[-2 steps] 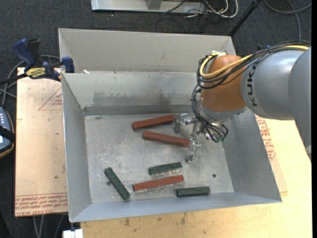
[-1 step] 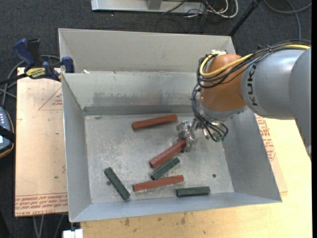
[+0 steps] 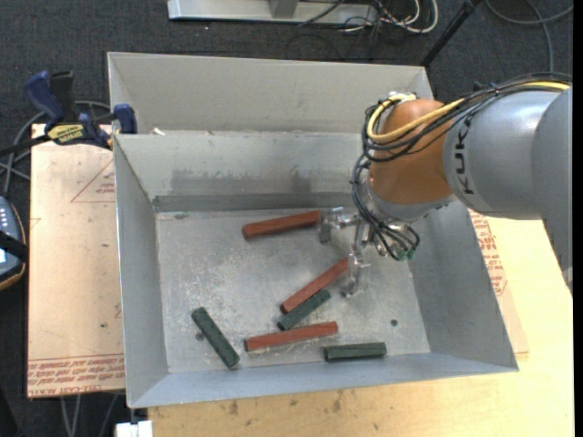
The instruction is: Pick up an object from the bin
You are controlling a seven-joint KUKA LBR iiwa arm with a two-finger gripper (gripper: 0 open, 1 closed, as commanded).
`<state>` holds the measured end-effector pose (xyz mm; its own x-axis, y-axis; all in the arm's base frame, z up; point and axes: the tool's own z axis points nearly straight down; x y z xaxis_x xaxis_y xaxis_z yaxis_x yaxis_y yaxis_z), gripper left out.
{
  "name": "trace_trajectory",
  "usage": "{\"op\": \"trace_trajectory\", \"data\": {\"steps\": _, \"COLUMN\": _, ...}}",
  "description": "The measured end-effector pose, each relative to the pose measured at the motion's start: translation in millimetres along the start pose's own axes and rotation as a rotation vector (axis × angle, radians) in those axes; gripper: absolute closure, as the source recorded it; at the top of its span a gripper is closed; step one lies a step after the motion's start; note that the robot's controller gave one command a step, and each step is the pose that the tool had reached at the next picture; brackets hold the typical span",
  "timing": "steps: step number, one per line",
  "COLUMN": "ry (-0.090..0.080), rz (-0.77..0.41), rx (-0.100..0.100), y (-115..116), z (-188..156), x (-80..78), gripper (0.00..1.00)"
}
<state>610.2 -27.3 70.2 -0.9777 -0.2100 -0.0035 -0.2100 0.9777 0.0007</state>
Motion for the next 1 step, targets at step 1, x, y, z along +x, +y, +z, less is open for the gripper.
{"op": "trace_trajectory", "data": {"steps": 1, "ry": 0.001, "rz": 0.000, "rx": 0.000, "y": -0.1, "z": -0.3, "x": 0.0, "gripper": 1.00}}
